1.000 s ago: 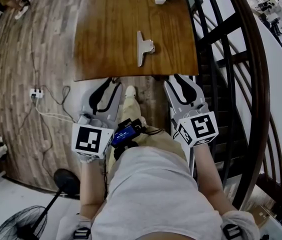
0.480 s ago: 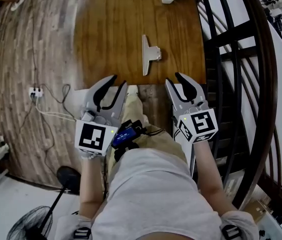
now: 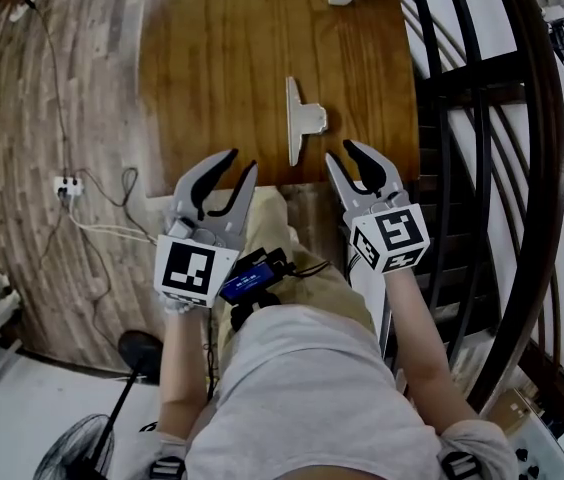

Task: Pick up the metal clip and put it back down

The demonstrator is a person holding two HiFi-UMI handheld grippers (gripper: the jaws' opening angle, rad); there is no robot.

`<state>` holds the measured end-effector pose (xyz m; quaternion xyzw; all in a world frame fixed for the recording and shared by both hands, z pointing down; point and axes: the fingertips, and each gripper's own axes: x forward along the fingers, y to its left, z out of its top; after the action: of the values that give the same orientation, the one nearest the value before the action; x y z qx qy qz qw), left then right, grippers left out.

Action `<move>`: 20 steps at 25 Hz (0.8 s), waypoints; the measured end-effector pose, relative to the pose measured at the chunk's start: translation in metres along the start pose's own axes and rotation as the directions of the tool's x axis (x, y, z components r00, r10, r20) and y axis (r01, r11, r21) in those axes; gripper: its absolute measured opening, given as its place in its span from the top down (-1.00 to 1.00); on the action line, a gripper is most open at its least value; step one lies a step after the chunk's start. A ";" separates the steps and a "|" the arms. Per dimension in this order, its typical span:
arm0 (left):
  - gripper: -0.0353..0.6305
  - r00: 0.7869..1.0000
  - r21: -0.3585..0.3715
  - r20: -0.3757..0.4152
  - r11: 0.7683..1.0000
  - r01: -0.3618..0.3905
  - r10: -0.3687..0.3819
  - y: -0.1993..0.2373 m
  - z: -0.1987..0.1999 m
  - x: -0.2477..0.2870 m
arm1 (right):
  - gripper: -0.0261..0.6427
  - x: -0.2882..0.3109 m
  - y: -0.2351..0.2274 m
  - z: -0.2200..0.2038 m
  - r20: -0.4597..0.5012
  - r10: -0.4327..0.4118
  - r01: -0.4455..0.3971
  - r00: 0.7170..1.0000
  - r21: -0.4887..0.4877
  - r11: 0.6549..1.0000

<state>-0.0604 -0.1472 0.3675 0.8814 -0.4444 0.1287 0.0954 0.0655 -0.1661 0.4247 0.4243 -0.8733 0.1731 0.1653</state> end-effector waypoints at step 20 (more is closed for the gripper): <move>0.58 0.993 -0.077 -0.109 0.996 0.035 -0.044 0.026 -0.050 0.029 | 0.55 0.060 -0.018 -0.051 -0.133 -0.044 0.059 0.990 0.112 0.992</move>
<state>-0.0720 -0.1709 0.4252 0.8774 -0.4254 0.1585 0.1552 0.0521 -0.1957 0.4988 0.4433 -0.8379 0.2465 0.2014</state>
